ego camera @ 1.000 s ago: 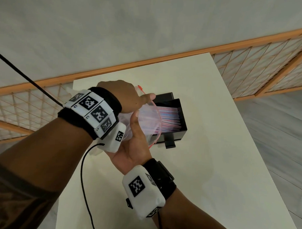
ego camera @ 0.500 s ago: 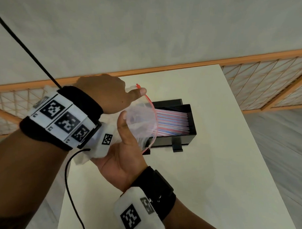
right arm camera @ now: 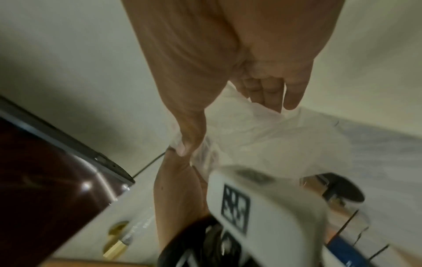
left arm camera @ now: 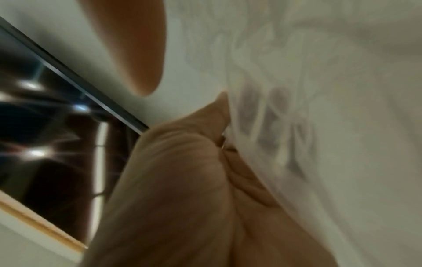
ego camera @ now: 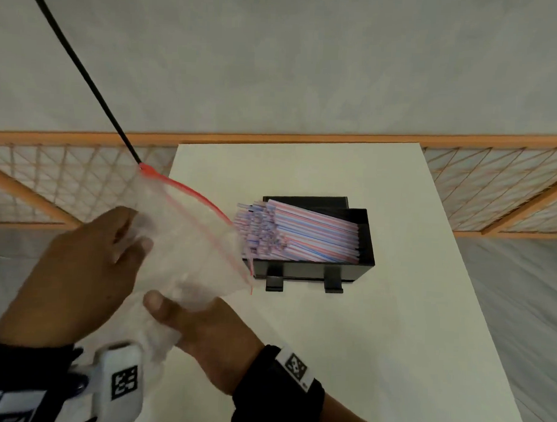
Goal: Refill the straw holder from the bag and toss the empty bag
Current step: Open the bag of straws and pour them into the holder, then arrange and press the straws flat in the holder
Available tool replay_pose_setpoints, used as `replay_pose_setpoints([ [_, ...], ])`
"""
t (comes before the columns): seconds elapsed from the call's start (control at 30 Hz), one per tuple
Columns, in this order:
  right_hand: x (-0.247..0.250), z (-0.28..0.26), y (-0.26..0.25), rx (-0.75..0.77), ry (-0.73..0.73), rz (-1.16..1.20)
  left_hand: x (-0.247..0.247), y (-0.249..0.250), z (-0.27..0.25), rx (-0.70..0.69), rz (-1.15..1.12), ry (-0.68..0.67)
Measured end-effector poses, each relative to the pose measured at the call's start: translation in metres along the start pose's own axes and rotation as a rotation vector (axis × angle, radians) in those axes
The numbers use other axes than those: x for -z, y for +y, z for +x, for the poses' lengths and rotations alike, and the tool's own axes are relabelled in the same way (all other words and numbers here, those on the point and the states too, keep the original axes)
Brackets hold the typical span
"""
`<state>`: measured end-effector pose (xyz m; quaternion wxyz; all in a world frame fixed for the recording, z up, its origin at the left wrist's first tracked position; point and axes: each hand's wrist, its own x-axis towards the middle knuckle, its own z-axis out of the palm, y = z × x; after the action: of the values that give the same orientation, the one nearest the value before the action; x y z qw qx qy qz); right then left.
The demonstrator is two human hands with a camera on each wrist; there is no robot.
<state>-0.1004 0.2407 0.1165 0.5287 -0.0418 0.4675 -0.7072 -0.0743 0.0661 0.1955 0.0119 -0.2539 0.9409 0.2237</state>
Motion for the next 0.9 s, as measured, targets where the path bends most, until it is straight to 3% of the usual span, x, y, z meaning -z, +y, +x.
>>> replay_pose_setpoints([
  [0.17,0.04,-0.011,0.005,-0.099,0.039,-0.615,-0.051,-0.046,-0.05,0.26,-0.238,0.323],
  [0.27,0.079,-0.022,0.005,-0.051,0.069,-0.944,-0.093,-0.064,-0.055,0.42,-0.419,0.453],
  [0.37,0.112,-0.033,-0.013,0.082,0.101,-1.15,-0.143,-0.081,-0.042,0.638,-0.879,0.427],
  [0.43,0.133,-0.038,-0.033,0.248,0.179,-1.174,-0.169,-0.086,-0.032,0.678,-0.998,0.371],
  [0.53,0.157,-0.037,-0.066,0.499,0.384,-1.141,-0.188,-0.081,-0.017,0.69,-1.001,0.274],
  [0.6,0.171,-0.032,-0.082,0.577,0.475,-1.131,-0.19,-0.07,-0.009,0.665,-0.938,0.196],
  [0.8,0.203,-0.014,-0.094,0.505,0.512,-1.246,-0.17,-0.063,0.008,0.646,-0.475,0.014],
  [0.9,0.211,-0.007,-0.092,0.483,0.497,-1.317,-0.15,-0.053,0.011,0.595,-0.294,0.099],
])
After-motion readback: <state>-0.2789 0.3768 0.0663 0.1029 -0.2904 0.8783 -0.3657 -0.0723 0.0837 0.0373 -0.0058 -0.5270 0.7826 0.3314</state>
